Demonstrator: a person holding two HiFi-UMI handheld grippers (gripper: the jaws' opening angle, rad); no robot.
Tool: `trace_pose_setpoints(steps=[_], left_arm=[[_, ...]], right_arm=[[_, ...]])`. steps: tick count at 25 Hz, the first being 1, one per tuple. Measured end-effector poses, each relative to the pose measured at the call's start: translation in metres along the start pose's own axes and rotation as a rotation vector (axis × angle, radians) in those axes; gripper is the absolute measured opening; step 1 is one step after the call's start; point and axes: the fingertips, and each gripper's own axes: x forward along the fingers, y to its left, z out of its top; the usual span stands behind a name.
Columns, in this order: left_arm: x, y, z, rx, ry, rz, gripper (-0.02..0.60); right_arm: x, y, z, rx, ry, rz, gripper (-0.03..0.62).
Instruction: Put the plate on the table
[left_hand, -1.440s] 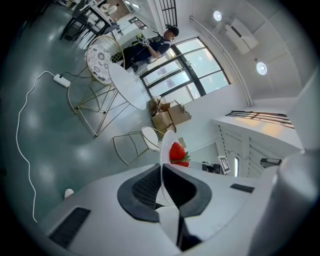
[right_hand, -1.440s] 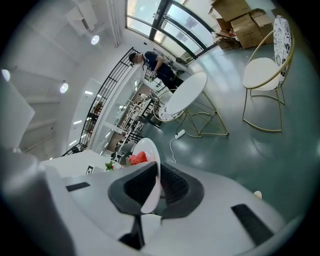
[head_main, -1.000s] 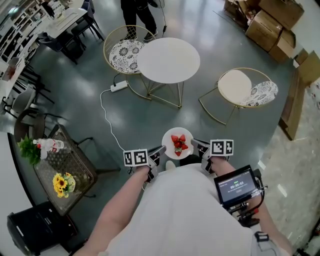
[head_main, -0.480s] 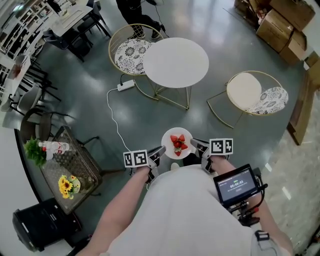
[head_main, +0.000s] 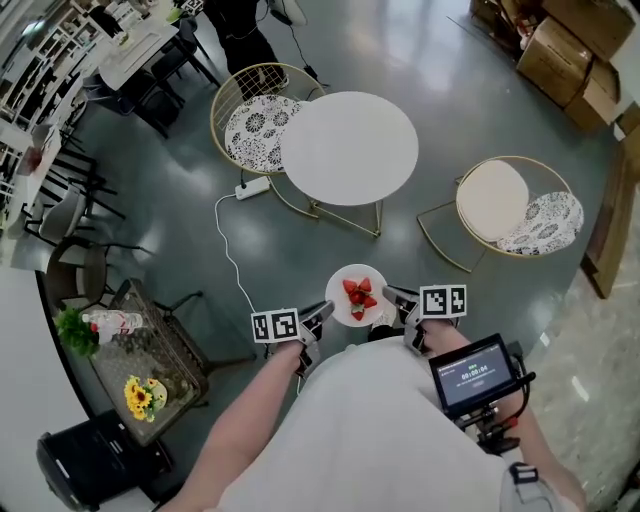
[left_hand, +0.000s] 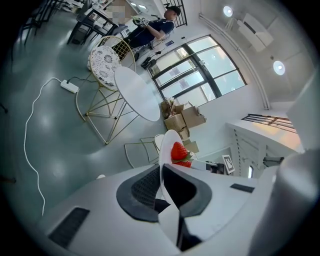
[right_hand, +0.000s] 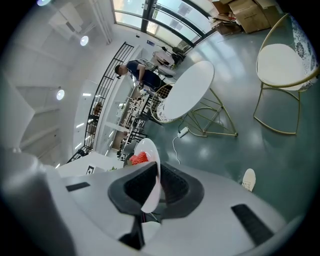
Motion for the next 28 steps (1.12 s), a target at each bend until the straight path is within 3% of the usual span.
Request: trace_pose_setpoints(steps=[4, 10, 20, 28], left_arm=[[0.009, -0.003, 0.008, 0.002, 0.0, -0.006, 0.014], [0.045, -0.021, 0.047, 0.008, -0.021, 0.019, 0.014], [0.063, -0.029, 0.087, 0.036, -0.055, 0.067, 0.014], [0.062, -0.028, 0.117, -0.016, -0.101, 0.016, 0.014]], right_arm=[[-0.002, -0.003, 0.013, -0.01, -0.001, 0.0, 0.028], [-0.007, -0.018, 0.07, -0.042, 0.01, 0.006, 0.028], [-0.004, -0.014, 0.115, -0.097, 0.005, 0.045, 0.028], [0.006, -0.015, 0.129, -0.008, -0.036, 0.064, 0.028]])
